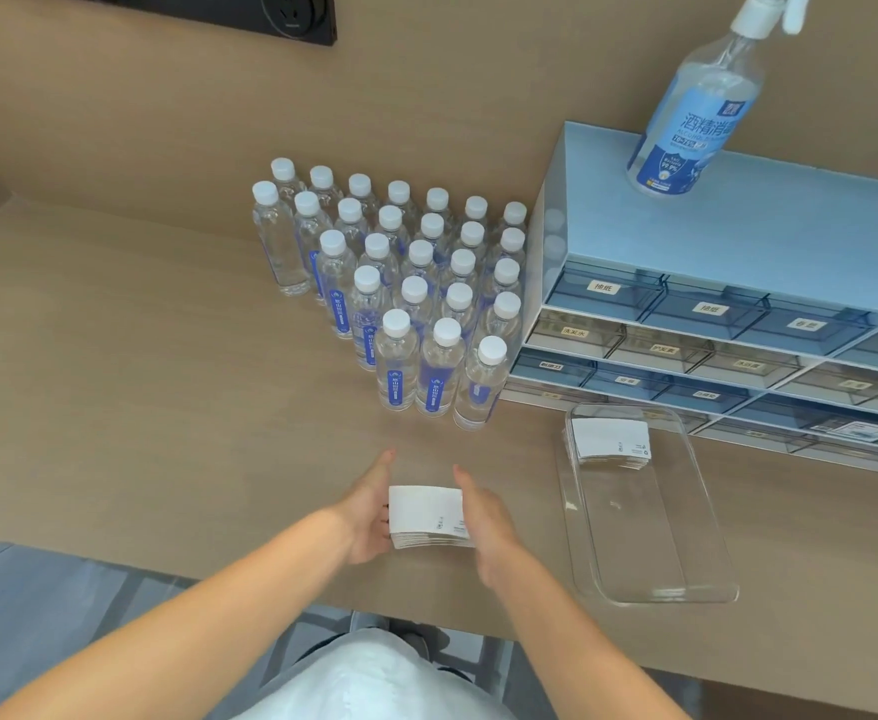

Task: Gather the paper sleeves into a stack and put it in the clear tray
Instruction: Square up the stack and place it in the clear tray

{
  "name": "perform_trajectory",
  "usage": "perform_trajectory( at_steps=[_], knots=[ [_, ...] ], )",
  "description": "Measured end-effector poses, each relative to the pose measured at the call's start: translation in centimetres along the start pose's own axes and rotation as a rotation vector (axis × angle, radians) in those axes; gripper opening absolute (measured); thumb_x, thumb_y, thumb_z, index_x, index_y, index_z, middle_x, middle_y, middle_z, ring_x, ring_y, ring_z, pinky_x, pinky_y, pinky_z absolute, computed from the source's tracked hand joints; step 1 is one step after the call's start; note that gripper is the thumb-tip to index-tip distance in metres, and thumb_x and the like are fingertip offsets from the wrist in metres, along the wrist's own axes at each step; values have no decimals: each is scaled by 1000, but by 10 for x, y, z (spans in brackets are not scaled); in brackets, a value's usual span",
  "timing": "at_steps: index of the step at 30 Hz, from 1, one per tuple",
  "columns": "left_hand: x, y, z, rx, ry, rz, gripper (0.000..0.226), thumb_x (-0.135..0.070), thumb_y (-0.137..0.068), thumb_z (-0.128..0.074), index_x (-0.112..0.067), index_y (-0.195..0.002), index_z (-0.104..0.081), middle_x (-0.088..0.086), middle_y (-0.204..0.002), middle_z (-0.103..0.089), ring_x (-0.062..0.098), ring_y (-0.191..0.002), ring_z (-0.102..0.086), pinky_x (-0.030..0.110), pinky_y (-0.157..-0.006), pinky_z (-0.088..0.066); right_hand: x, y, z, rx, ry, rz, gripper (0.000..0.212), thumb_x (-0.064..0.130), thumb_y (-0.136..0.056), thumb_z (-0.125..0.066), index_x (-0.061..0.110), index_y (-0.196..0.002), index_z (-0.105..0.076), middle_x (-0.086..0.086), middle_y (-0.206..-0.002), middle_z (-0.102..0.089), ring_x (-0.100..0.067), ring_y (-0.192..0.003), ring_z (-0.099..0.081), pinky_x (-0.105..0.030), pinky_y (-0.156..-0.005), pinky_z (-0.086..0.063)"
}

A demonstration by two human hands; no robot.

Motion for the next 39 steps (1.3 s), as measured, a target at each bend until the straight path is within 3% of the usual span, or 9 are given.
perform_trajectory(
  at_steps=[5,10,15,18,22,25,29,33,39],
  knots=[
    [-5,-1,11,-136,-67,-16,92,-78,-85,-36,-5,-139,-43,9,-98,-59,20,-71,-49,24,-54,-42,7,3,17,-97,-38,28,51,53,-91,-50,2,-93,-50,-6,-83,-63,-25,-83,-59,-38,-94,-45],
    [4,-5,10,-5,-94,31,101,-80,-86,-28,9,-124,-56,19,-105,-72,27,-86,-67,35,-95,-42,0,4,16,-137,43,33,45,52,-92,-47,11,-81,-61,-10,-92,-71,-23,-79,-61,-34,-77,-41],
    [1,-6,11,-90,-65,-17,95,-81,-83,-33,-2,-133,-49,15,-115,-66,16,-60,-46,26,-61,-34,-2,2,24,-200,54,28,47,52,-93,-44,9,-81,-60,-10,-88,-70,-23,-77,-60,-35,-76,-42],
    [2,-4,7,-2,-72,15,99,-79,-84,-34,8,-125,-56,18,-106,-72,28,-90,-68,32,-74,-47,-3,8,16,-115,138,32,45,55,-88,-48,14,-82,-66,-5,-85,-72,-20,-77,-62,-31,-74,-44],
    [-7,-5,18,-21,-127,-22,108,-82,-79,-40,5,-143,-38,17,-121,-63,30,-103,-61,37,-96,-43,-2,8,25,-53,101,45,64,70,-72,-51,11,-92,-68,-7,-91,-76,-23,-92,-67,-38,-101,-43],
    [-9,-1,24,-244,-709,-340,105,-73,-71,-64,-11,-149,-33,5,-136,-55,24,-122,-53,34,-108,-38,9,15,38,-121,386,222,80,64,-82,-58,8,-138,-48,-6,-138,-55,-25,-129,-48,-33,-108,-34],
    [1,-1,8,-208,-1451,-686,119,-49,-66,-81,-16,-155,-9,3,-162,-17,20,-148,-21,31,-117,-27,19,17,29,75,1074,530,106,50,-70,-81,9,-150,-24,-5,-152,-37,-23,-140,-34,-31,-111,-32],
    [1,-14,-6,-260,-1752,-824,88,-29,-72,-79,-7,-144,-33,10,-147,-41,27,-133,-40,33,-108,-38,13,-1,16,52,1379,648,106,37,-64,-87,13,-148,-27,-3,-151,-35,-22,-139,-32,-32,-113,-32],
    [1,-21,-7,-302,-1828,-811,36,-20,-81,-66,-10,-112,-51,11,-111,-62,31,-103,-59,38,-78,-47,10,-7,11,-36,1446,673,62,18,-71,-79,13,-124,-48,-7,-127,-53,-29,-118,-52,-36,-92,-47]
  ],
)
Point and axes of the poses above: each hand's wrist, its own y-axis away from the middle knuckle, its own z-axis out of the back of the hand, x = y × z, the point moved 3 cm from there along -y, towards the middle knuckle
